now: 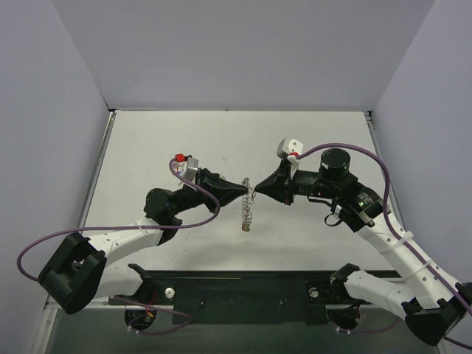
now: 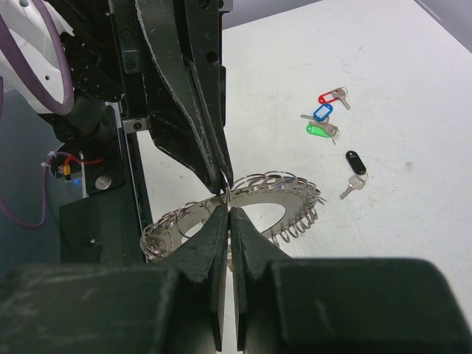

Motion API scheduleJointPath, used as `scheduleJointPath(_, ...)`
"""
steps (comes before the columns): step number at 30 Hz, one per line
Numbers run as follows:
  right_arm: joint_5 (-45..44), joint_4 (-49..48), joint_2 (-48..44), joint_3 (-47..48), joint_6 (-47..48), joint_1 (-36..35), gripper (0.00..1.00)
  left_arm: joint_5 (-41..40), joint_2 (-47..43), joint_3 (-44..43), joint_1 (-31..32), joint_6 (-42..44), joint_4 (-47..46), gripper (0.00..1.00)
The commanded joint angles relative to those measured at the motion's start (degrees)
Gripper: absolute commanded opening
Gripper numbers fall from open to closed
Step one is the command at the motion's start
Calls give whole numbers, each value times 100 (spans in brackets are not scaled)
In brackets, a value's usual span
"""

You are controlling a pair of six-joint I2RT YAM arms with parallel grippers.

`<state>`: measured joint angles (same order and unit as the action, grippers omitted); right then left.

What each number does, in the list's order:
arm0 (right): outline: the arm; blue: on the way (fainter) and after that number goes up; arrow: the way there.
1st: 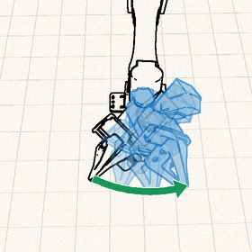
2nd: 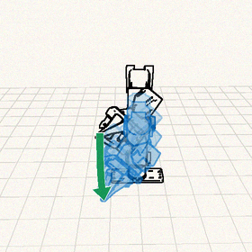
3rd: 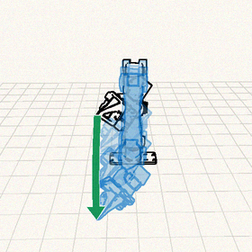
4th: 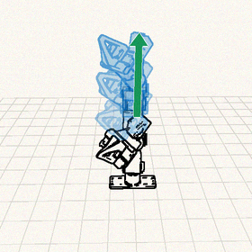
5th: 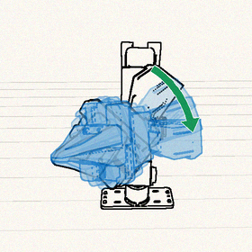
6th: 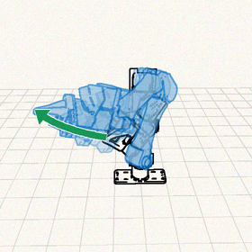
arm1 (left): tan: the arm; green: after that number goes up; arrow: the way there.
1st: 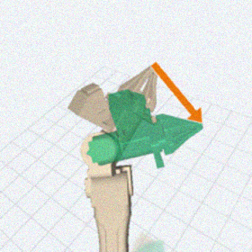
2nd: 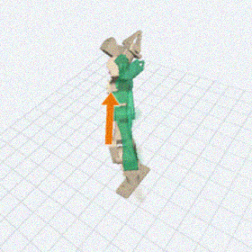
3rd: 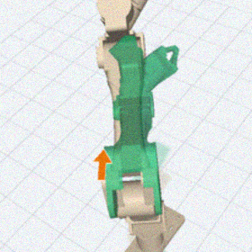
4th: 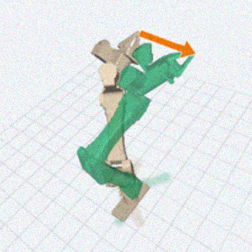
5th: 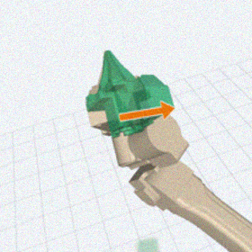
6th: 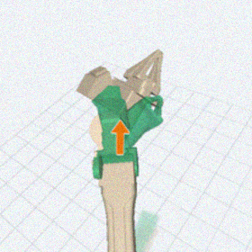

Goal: Put the keys on the keyring

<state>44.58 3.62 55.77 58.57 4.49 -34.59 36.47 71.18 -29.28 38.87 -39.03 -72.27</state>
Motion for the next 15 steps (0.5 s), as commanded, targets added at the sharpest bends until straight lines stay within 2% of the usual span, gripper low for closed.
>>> scheduleJointPath(1, -2, -300, -5, -12, -27, -4, 0, 9, -51, -219, -46, -61, -1492, 0)
scheduleJointPath(15, 51, -309, 40, -47, -80, -65, 0, 1, -60, -219, -64, -79, -1536, 0)
